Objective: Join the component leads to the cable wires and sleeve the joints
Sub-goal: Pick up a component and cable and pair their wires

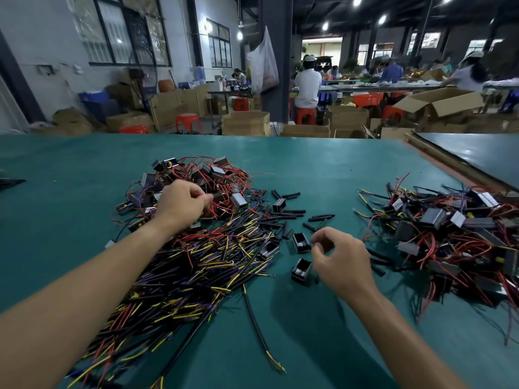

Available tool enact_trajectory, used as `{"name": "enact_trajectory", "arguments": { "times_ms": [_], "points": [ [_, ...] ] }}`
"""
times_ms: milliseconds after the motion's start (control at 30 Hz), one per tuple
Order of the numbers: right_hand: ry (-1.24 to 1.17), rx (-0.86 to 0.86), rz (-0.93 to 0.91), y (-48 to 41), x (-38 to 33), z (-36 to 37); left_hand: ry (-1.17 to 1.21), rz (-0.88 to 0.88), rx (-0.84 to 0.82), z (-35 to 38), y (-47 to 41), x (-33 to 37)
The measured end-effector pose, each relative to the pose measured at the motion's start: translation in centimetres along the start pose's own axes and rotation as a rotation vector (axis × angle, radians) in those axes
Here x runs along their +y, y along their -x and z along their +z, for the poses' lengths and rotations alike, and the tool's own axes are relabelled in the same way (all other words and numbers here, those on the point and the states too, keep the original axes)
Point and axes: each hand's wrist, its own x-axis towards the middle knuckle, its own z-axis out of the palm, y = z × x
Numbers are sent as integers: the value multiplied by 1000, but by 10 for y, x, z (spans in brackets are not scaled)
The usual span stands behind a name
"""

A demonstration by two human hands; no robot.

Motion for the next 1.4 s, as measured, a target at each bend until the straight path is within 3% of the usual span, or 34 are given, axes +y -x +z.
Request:
{"name": "enact_trajectory", "arguments": {
  "times_ms": [200,433,567,733,833,933,1100,1167,1233,1300,1400],
  "points": [
    [-49,-59,11,2,-5,1,440,2,76,-27,-1,43],
    [-127,-158,-18,7,-7,6,506,44,-9,-25,15,70],
    [-195,-227,-50,11,-10,12,356,158,-118,-21,29,76],
    [-335,-370,-150,24,-24,26,-115,493,-267,-6,66,96],
    [-447,-405,-191,30,-34,40,-218,543,-302,6,83,102],
    [-536,-390,-104,27,-41,52,-259,557,-304,10,90,100],
    [-517,-369,-16,23,-37,53,-56,463,-468,2,81,92],
    [-528,-356,11,24,-37,50,172,280,-466,1,59,83],
    [-552,-360,29,24,-38,46,333,14,-322,7,30,62],
    [-553,-351,34,24,-39,43,175,-132,-232,16,8,37],
    [-563,-337,35,25,-42,38,-131,-123,-401,35,-6,14]
  ]
}}
